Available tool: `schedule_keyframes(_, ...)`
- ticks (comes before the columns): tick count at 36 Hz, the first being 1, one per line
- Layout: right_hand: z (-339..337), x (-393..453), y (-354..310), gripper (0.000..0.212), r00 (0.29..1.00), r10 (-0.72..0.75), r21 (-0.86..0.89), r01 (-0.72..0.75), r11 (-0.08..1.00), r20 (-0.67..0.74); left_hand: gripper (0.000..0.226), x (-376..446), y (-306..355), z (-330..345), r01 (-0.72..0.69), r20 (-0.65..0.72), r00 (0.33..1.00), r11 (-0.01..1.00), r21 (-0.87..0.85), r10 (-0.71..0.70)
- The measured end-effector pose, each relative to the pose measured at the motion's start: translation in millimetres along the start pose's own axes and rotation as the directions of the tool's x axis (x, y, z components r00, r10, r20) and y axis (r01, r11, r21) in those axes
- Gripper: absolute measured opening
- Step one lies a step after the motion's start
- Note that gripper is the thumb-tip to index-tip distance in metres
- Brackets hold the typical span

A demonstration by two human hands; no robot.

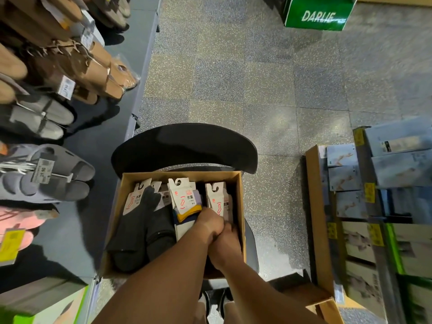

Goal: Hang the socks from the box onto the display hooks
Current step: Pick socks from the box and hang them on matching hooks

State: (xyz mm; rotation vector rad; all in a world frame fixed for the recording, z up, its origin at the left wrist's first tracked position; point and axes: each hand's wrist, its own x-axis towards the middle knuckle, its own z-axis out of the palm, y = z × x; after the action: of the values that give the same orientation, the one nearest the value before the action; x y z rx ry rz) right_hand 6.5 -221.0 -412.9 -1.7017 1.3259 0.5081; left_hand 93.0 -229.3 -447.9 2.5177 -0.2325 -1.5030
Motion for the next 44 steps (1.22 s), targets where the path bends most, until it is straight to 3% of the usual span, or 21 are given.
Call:
schedule_keyframes(3,0.2,-2.1,-0.7,0.045,0.999,0.03,0.058,-0.028,0.998,-0.031,0.042,-5.2,0.7,-2.6,0.015,-0.032,0.999,0.999,-0.033,-0.017)
schedule_keyframes(7,-1.0,-2.9,-1.9,0.054,1.0,0.027,0.055,-0.026,0.998,-0.006,0.053,-9.9,0.9,-6.3,0.023,0.035,0.999,0.995,-0.099,-0.019)
schedule_keyframes(14,0.7,-1.7,0.7,0.047,0.999,0.041,0.12,-0.039,0.992,-0.017,0.041,-12.3,-4.6,-7.8,0.037,0.045,0.999,0.966,-0.256,-0.026)
schedule_keyframes(22,-2.8,-12.9,-4.6,0.05,0.996,0.066,0.216,-0.054,0.975,-0.052,0.041,-20.4,-11.0,-16.3,0.106,0.185,0.983,0.845,-0.524,-0.009)
schedule_keyframes(27,-1.6,-16.5,-7.4,0.037,0.992,0.048,0.252,-0.017,0.968,-0.118,0.041,-16.3,-17.4,-13.5,0.112,0.178,0.984,0.828,-0.549,-0.015)
schedule_keyframes(31,2.8,-16.5,-5.0,0.029,0.989,-0.015,0.11,0.032,0.993,-0.15,0.035,-16.2,-20.1,-17.6,0.092,0.148,0.989,0.839,-0.536,-0.014)
schedule_keyframes(36,4.9,-15.5,0.2,0.025,0.987,-0.034,0.124,0.054,0.991,-0.158,0.039,-20.3,-17.5,-18.5,0.06,0.135,0.991,0.856,-0.513,0.012)
schedule_keyframes(40,1.5,-26.8,0.6,0.016,0.966,-0.042,0.192,0.093,0.977,-0.254,0.038,-42.7,-17.3,-26.4,0.011,0.145,0.986,0.831,-0.555,0.084)
schedule_keyframes(44,-15.7,-47.5,-5.4,0.033,0.914,-0.077,0.097,0.126,0.987,-0.399,0.033,-64.6,-20.6,-44.4,-0.024,0.179,0.969,0.787,-0.617,0.17)
